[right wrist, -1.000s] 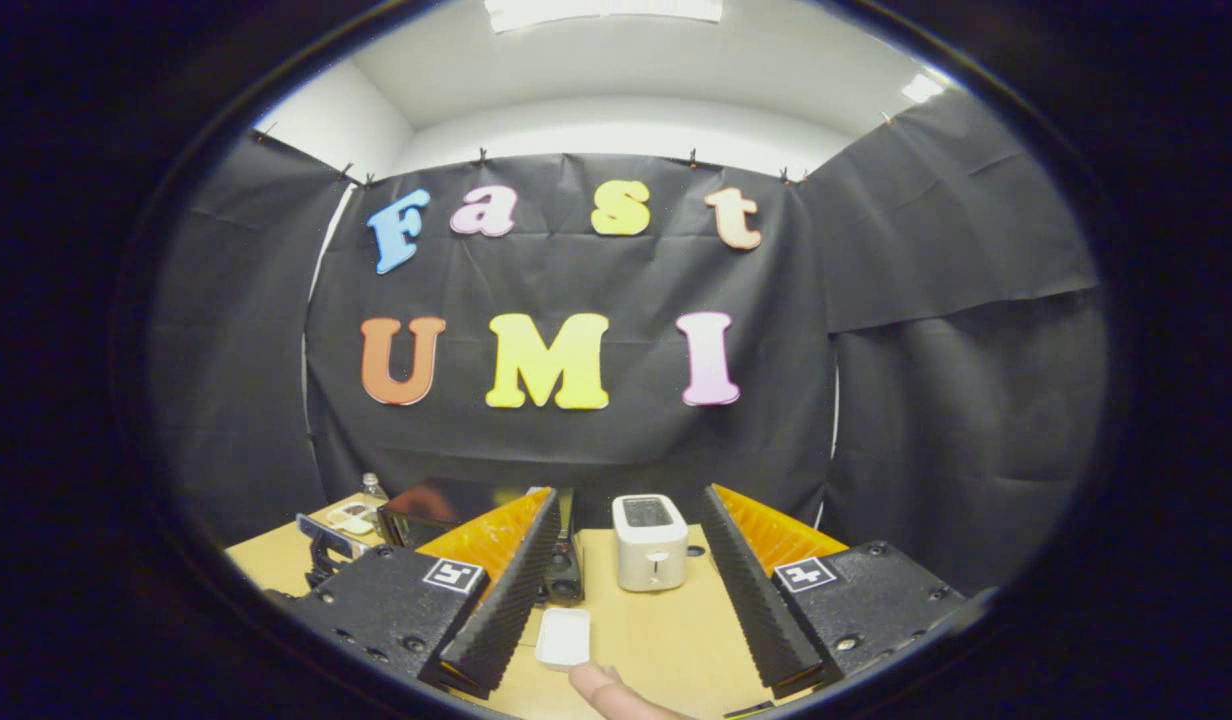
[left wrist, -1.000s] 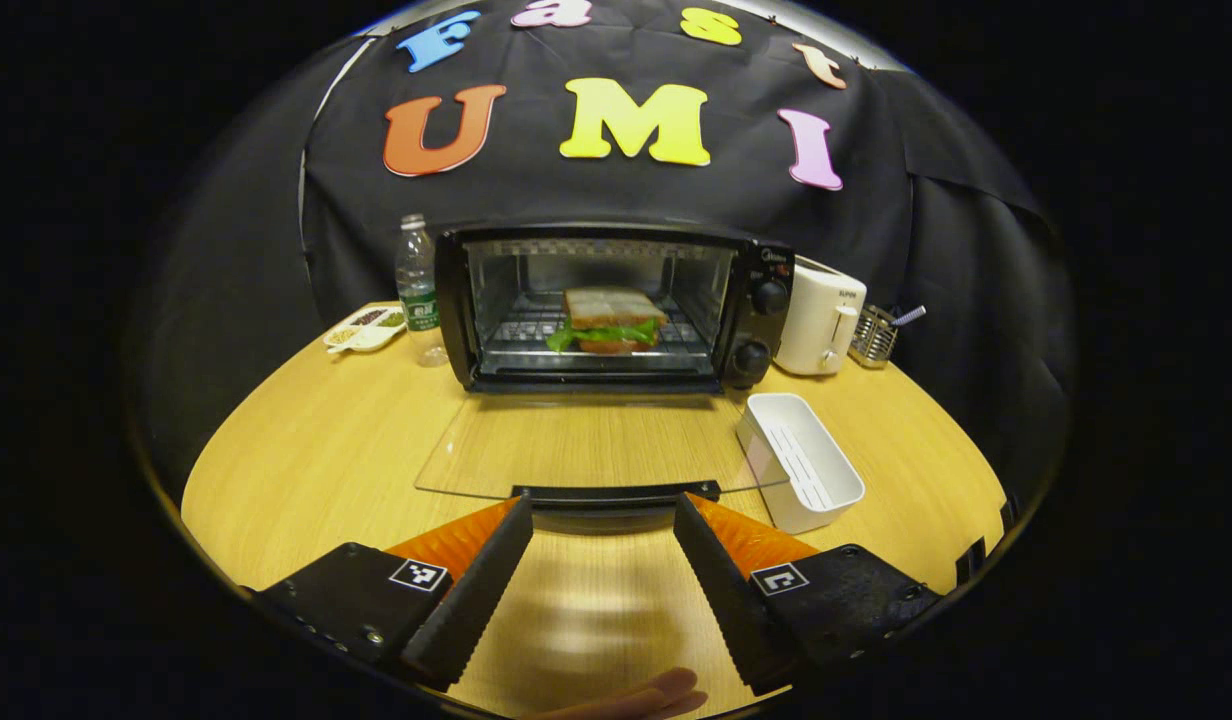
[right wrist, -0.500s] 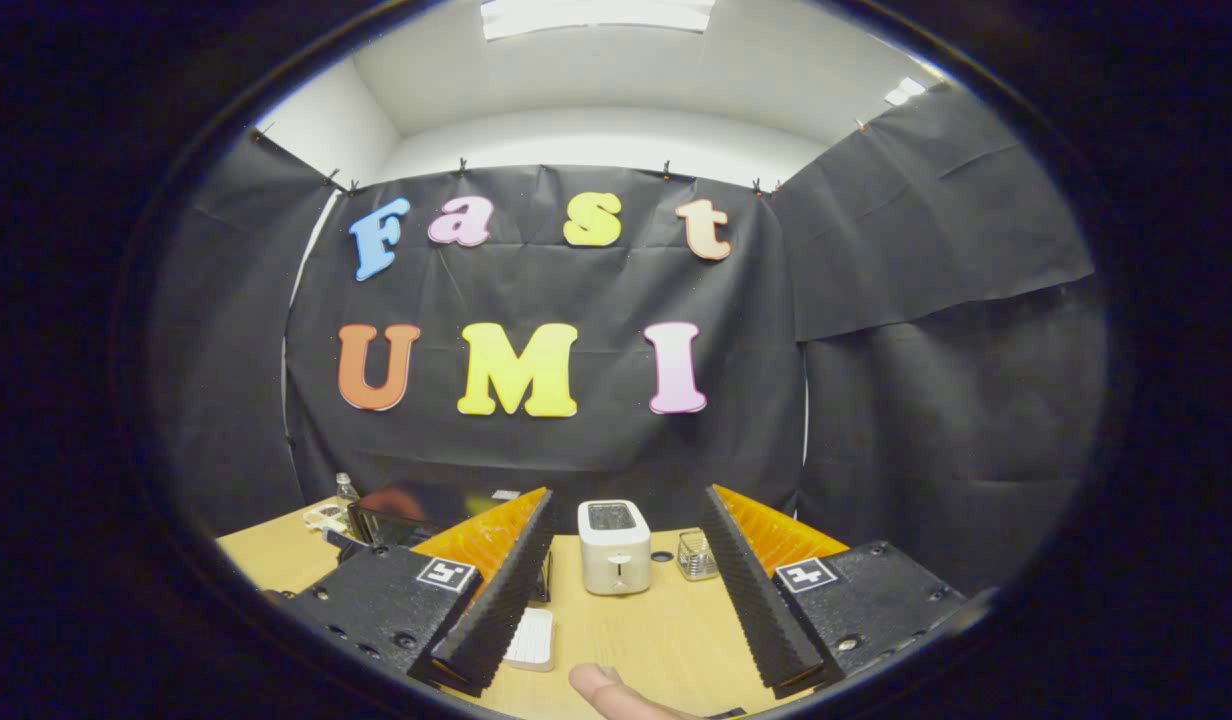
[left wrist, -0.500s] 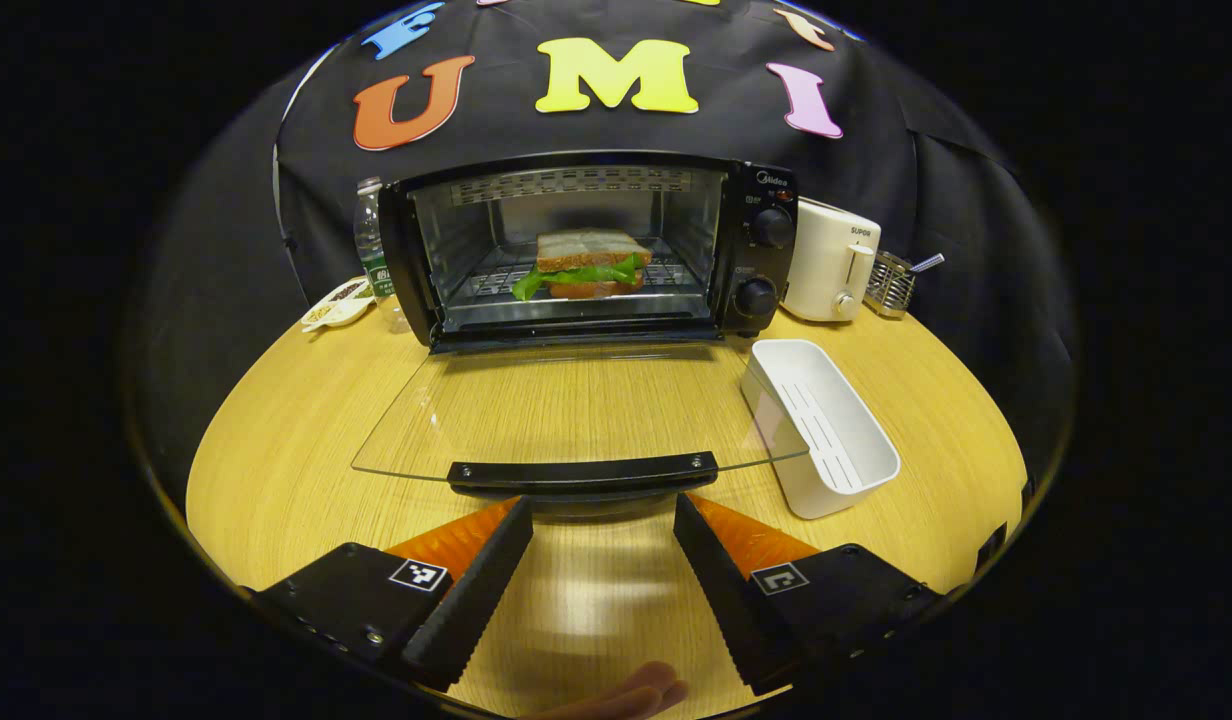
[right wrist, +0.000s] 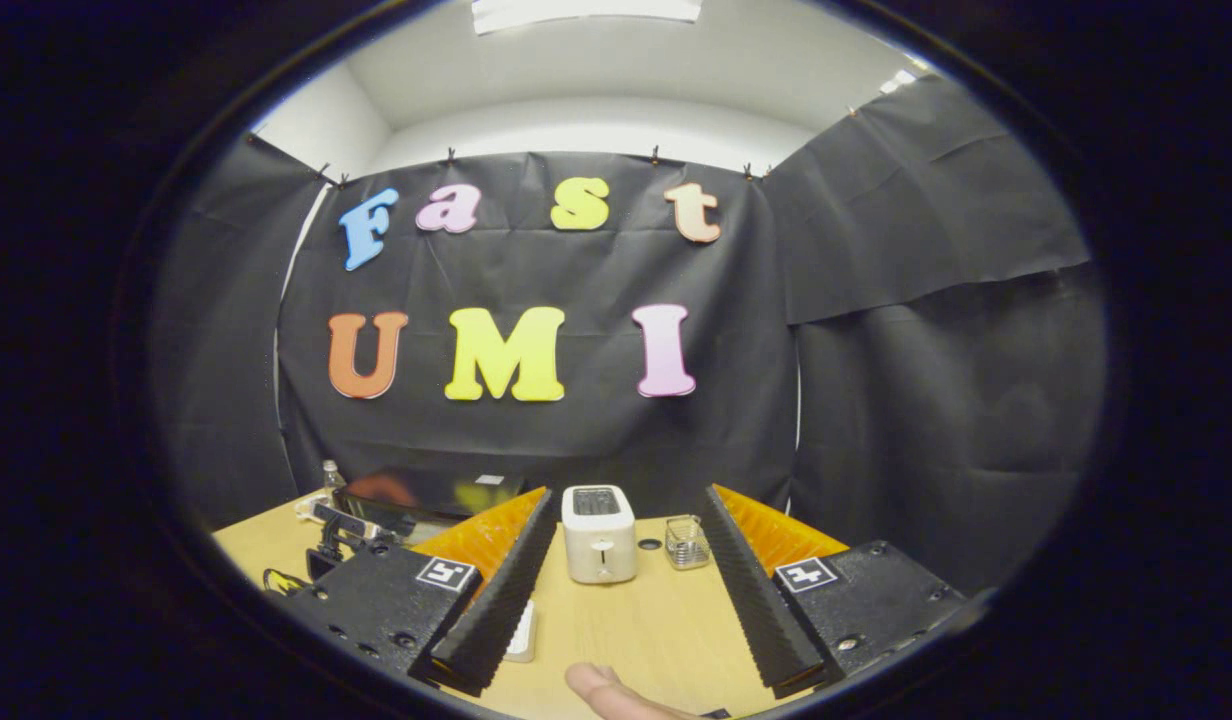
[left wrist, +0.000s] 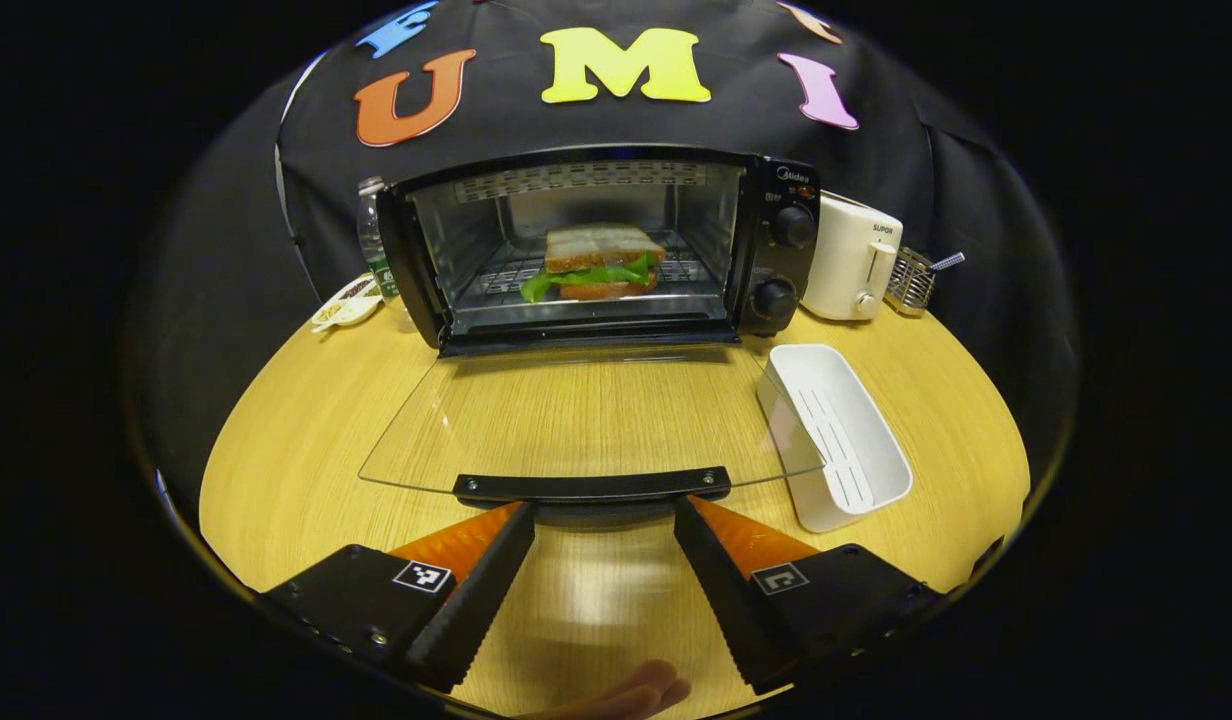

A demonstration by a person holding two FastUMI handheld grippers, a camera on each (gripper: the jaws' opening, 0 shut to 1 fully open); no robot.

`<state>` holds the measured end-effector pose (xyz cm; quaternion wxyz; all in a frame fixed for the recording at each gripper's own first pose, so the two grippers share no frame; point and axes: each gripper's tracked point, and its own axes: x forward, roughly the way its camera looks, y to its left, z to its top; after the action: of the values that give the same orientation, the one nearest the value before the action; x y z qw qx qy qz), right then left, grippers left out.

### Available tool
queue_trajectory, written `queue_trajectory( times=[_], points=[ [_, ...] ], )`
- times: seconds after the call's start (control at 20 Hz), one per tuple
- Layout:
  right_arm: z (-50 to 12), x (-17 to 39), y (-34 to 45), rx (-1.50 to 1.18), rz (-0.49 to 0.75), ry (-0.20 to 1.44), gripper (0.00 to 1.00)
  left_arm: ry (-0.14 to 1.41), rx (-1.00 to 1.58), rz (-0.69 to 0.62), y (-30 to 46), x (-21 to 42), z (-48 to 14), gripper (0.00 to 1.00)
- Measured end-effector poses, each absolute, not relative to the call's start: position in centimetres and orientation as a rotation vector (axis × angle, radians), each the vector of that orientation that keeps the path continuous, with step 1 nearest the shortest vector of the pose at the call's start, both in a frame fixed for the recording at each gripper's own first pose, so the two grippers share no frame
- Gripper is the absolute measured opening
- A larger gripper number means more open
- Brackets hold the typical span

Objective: Open the electric oven with the left hand, put the food in, and close the electric oven.

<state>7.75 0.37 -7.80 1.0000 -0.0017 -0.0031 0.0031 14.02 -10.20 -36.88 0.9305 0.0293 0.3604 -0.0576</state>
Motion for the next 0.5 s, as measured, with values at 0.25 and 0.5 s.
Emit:
queue_trajectory(
  times=[0.25, 0.5],
  points=[
    [-8.5, 8.3, -0.5, -0.001, 0.0, 0.011, 0.88, 0.665, 0.07, -0.111, -10.4, 14.8, -34.1, 0.93],
    [-7.9, 8.2, -0.7, -0.009, 0.007, -0.005, 0.88, 0.577, 0.125, -0.111, -11.0, 16.1, -31.3, 0.93]
  ],
)
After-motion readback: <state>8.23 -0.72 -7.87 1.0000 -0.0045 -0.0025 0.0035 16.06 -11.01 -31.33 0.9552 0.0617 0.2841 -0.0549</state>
